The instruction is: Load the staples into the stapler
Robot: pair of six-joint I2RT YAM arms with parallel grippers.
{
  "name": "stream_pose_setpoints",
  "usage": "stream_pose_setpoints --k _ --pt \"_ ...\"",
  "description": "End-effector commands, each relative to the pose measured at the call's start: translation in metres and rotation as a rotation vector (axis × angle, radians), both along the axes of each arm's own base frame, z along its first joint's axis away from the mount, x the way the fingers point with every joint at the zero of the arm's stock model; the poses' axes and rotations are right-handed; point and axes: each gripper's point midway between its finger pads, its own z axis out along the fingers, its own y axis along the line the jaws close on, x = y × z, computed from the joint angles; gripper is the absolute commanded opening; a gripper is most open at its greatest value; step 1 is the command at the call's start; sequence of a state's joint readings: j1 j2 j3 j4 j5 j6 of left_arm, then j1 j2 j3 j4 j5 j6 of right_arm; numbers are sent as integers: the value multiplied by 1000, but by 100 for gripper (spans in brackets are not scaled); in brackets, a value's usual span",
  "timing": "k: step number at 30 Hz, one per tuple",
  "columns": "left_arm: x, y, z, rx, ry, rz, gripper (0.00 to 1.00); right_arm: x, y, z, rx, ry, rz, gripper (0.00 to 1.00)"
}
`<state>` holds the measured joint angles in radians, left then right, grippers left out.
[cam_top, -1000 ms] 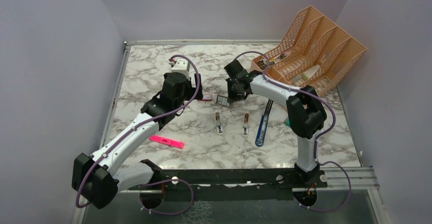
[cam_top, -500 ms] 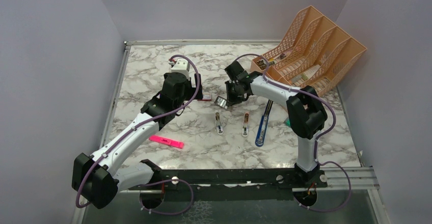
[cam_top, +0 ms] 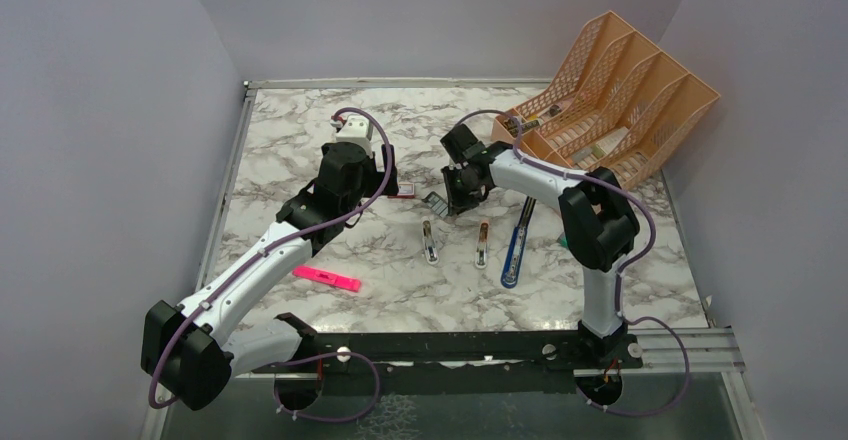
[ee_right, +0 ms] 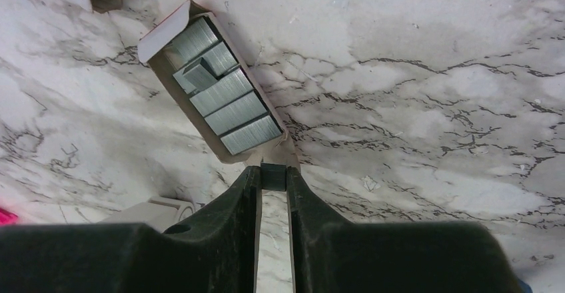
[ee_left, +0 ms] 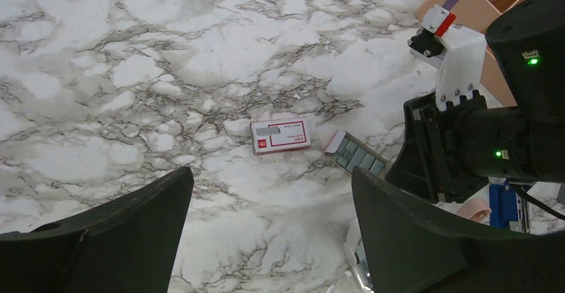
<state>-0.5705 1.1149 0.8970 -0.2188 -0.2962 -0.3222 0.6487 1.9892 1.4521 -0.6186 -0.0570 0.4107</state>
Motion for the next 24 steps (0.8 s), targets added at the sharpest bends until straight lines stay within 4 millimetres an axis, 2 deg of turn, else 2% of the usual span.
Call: stream_pose_setpoints --k 1,7,15,20,24 --pt "1 0 8 -24 -26 7 89 -13 -7 -10 -45 43 46 24" --pt "1 1 8 -24 -26 8 89 -15 -8 -8 -41 40 58 23" --pt "1 0 8 -26 -25 6 89 -23 -8 9 -23 1 54 24" --pt "1 1 10 -26 -31 10 89 -40 -10 19 -21 -18 12 24" --pt "0 3 12 -27 -39 17 89 -66 -11 21 -16 -4 -1 24"
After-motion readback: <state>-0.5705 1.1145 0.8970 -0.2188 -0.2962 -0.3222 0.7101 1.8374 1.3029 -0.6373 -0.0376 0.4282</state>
